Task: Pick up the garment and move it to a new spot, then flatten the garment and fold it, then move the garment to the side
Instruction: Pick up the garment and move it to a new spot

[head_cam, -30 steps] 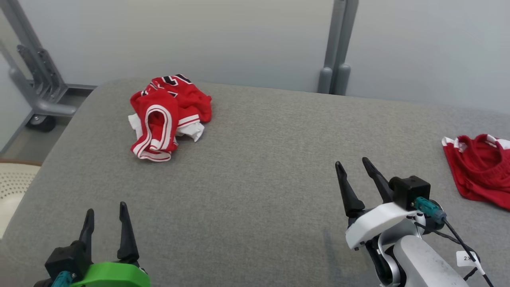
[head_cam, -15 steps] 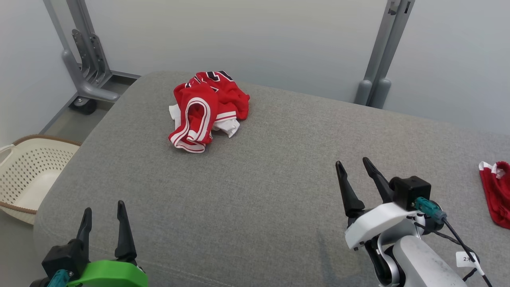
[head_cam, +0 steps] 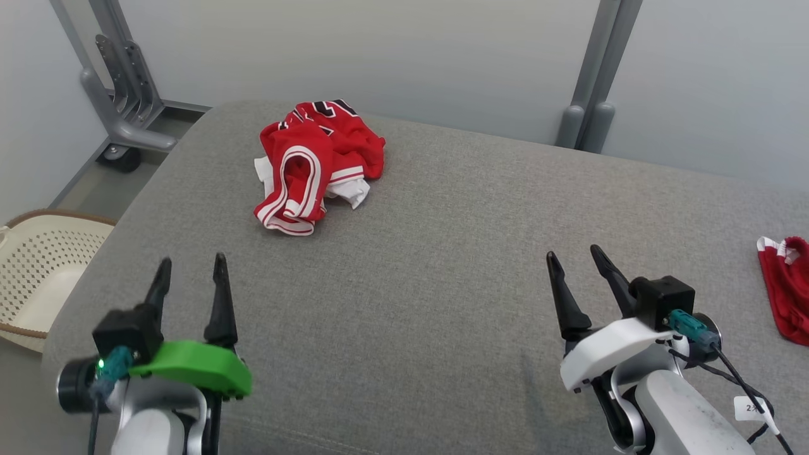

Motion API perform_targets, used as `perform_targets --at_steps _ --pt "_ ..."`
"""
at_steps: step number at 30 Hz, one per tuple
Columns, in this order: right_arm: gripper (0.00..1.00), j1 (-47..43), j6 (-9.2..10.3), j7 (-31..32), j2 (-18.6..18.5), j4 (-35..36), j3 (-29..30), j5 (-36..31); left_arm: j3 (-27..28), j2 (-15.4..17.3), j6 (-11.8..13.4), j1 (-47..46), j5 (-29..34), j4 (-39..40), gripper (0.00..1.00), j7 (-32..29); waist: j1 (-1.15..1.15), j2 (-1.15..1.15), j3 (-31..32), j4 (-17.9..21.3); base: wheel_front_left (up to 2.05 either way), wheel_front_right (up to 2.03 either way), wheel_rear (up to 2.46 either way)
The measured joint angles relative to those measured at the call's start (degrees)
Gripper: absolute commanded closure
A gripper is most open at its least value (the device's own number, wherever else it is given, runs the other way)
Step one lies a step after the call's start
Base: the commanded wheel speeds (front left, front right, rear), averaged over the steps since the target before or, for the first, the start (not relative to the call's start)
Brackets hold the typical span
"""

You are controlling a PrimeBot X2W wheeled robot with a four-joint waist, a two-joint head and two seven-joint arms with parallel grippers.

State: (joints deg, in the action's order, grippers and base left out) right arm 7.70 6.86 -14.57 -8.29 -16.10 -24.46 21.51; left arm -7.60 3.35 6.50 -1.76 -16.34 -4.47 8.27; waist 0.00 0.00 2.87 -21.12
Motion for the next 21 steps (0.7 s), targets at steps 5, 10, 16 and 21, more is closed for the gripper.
perform_targets --at_steps 5,10,16,21 --pt "0.00 0.15 0.22 1.01 -0.54 0.20 -0.66 -0.96 0.09 0.96 -0.02 -8.30 0.11 -2.82 0.00 -2.99 0.00 0.00 -0.50 0.92 0.00 0.00 0.00" --pt "0.00 1.76 0.21 2.68 -0.83 1.36 -1.83 -2.00 0.10 1.14 -0.02 -15.39 0.48 -6.69 0.00 -6.78 0.00 0.00 -1.45 2.71 0.00 0.00 0.00" --pt "0.00 4.08 0.22 4.59 -2.85 4.48 -1.49 -3.90 2.23 1.85 -0.01 -24.11 -0.59 -12.84 0.00 -12.11 0.00 0.00 -4.25 7.03 0.00 0.00 0.00" --pt "0.00 5.13 0.22 5.65 -4.16 6.73 -0.31 -4.45 3.91 3.15 -0.01 -27.96 -0.86 -16.37 0.00 -14.66 0.00 0.00 -7.09 10.00 0.00 0.00 0.00"
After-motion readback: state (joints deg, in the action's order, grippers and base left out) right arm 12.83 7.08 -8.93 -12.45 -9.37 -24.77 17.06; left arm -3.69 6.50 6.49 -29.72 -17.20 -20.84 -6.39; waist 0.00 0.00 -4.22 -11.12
